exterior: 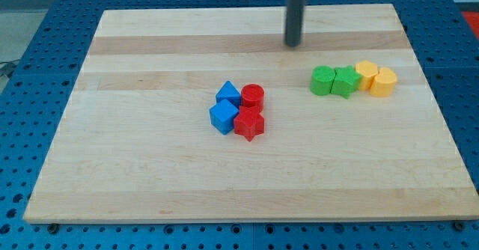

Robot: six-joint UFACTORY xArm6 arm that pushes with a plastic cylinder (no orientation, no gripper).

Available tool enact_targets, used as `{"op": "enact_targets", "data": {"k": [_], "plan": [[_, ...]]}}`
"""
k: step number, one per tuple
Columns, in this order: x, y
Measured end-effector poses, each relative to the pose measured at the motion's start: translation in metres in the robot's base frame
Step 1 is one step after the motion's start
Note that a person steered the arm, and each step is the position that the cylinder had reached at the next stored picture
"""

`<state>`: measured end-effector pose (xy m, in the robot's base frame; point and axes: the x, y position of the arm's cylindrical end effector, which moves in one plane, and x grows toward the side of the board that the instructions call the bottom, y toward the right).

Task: Place your arm to the top left of the yellow hexagon

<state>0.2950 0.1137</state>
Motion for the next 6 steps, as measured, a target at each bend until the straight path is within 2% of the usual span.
{"op": "enact_targets", "data": {"k": [1,2,3,4,5,6], "plan": [[0.000,0.045],[0.000,0.058],[0.041,0.058],[0.054,0.058],[0.043,0.058],[0.077,0.060]]}}
